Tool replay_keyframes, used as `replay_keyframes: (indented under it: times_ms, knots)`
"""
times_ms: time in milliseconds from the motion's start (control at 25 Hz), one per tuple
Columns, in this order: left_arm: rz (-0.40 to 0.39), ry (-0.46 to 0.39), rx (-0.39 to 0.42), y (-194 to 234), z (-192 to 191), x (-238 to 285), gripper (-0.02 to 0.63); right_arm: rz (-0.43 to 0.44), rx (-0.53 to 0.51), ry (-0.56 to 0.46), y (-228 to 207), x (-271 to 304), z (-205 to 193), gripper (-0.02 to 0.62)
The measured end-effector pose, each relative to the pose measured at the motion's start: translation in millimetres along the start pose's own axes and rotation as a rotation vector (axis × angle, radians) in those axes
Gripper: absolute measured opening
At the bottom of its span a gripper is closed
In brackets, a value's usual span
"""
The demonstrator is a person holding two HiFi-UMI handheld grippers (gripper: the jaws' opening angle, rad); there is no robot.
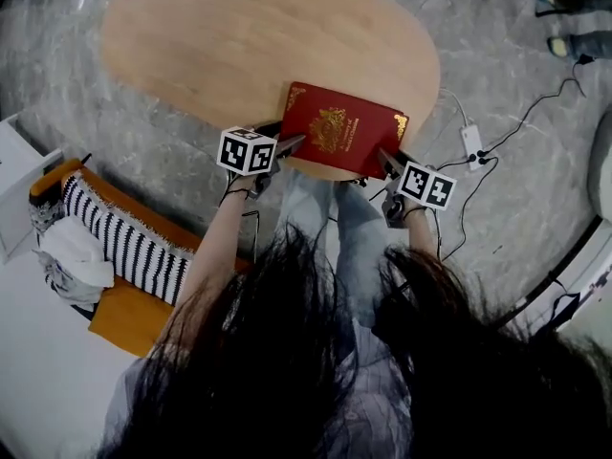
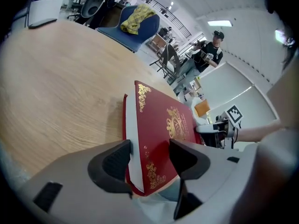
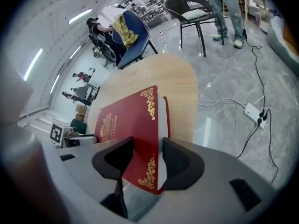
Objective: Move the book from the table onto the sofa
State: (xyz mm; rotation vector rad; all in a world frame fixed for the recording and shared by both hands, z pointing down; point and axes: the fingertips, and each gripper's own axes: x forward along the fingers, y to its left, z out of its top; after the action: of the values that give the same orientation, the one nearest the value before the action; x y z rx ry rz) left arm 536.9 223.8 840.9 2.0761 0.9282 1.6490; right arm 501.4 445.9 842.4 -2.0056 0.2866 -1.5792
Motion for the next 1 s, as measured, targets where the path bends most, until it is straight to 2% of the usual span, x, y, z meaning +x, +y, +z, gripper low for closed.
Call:
replay_keyframes:
  times_ms: [120,640,1000]
  knots:
    - [-0.002,-0.053,-0.026,-10,8,-11,0.27,0.005,0.011,-0.03,7,-16,7,0.199]
    - [0.023,-0.227,-0.047,-78,41,-69,0.27,0.02,-0.13,-0.07,51,-97,54,0.196]
    - [0.038,-0.281,0.001,-140,52,-111,0.265,0.077,-0.207,-0.101,73,-166,63,0.189]
